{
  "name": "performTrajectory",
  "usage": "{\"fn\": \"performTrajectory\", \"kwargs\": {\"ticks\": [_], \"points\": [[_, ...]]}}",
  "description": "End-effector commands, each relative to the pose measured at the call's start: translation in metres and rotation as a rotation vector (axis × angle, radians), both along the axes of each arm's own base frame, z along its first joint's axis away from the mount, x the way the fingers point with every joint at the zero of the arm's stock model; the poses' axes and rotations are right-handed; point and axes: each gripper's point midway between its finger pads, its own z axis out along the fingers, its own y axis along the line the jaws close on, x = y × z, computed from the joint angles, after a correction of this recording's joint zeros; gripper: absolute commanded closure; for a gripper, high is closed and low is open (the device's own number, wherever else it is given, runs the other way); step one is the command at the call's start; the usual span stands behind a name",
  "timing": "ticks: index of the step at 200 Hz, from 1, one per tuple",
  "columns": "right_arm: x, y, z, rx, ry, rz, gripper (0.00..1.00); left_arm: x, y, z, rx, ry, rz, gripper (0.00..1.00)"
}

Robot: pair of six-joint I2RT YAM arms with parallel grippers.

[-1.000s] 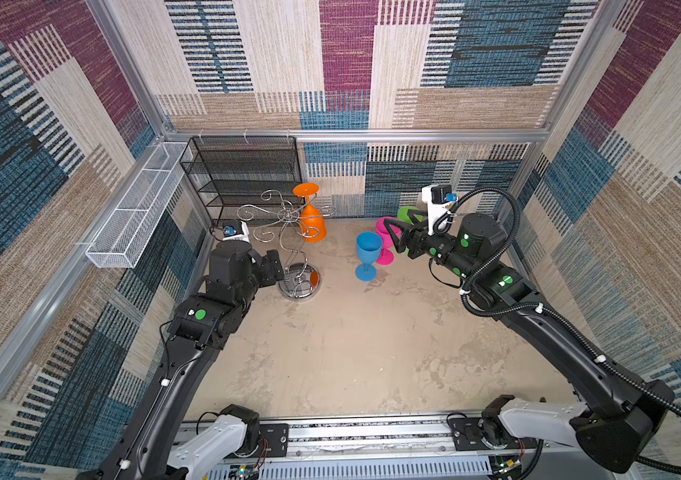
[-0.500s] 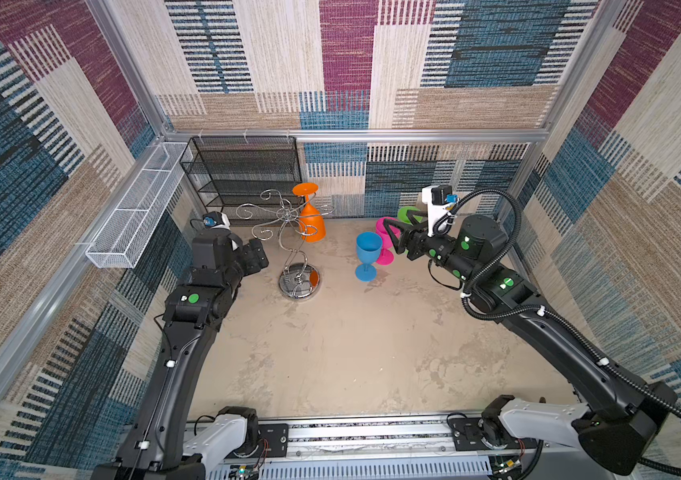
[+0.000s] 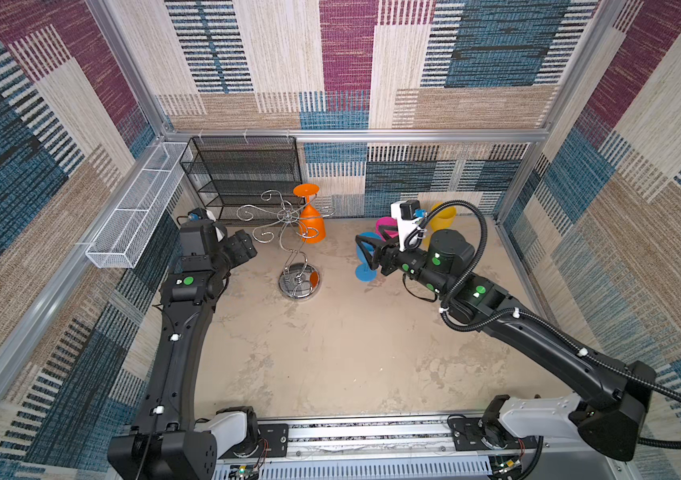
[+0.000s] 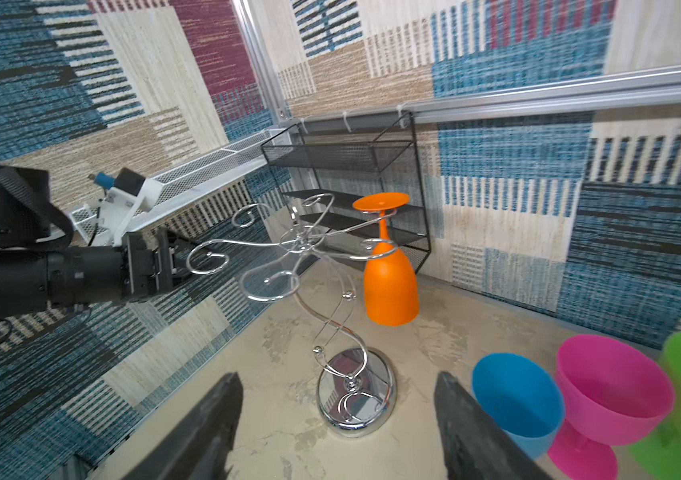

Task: Take the wine glass off the wine glass rack
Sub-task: 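Reach the right gripper toward the orange glass while the left gripper waits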

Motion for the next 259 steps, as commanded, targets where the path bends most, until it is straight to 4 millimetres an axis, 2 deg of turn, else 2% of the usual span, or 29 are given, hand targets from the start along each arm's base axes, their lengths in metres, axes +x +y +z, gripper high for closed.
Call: {"fn": "performTrajectory", "kwargs": {"ticks": [1, 28, 75, 109, 116, 119, 129, 167, 213, 231, 259], "points": [[0.003, 0.019, 0.014, 0.075, -0.022, -0.005, 0.27, 0.001, -0.010, 0.000, -0.080, -0.018, -0.030, 0.15], [0.006, 0.052, 0.011, 0.094, -0.002, 0.037, 0.29, -0.011, -0.018, -0.023, -0.123, 0.029, -0.050, 0.16], [0.014, 0.094, 0.007, 0.114, 0.019, 0.076, 0.29, -0.041, -0.025, -0.056, -0.155, 0.081, -0.069, 0.16], [0.021, 0.118, 0.002, 0.109, 0.035, 0.098, 0.29, -0.054, -0.035, -0.066, -0.192, 0.098, -0.106, 0.16], [0.022, 0.123, -0.006, 0.094, 0.050, 0.100, 0.29, -0.056, -0.037, -0.067, -0.198, 0.104, -0.116, 0.16], [0.022, 0.125, 0.002, 0.105, 0.043, 0.103, 0.29, -0.057, -0.038, -0.068, -0.200, 0.108, -0.120, 0.16], [0.021, 0.132, 0.003, 0.102, 0.041, 0.115, 0.30, -0.059, -0.039, -0.069, -0.203, 0.115, -0.128, 0.16], [0.006, 0.155, 0.009, 0.109, 0.038, 0.169, 0.30, -0.062, -0.041, -0.073, -0.201, 0.126, -0.142, 0.16], [-0.029, 0.190, 0.021, 0.118, 0.036, 0.274, 0.30, -0.062, -0.041, -0.071, -0.208, 0.114, -0.138, 0.16], [-0.036, 0.193, 0.029, 0.110, 0.025, 0.263, 0.31, -0.062, -0.043, -0.067, -0.214, 0.106, -0.144, 0.17], [-0.027, 0.172, 0.038, 0.097, 0.010, 0.157, 0.30, -0.064, -0.046, -0.052, -0.217, 0.081, -0.165, 0.17]]}}
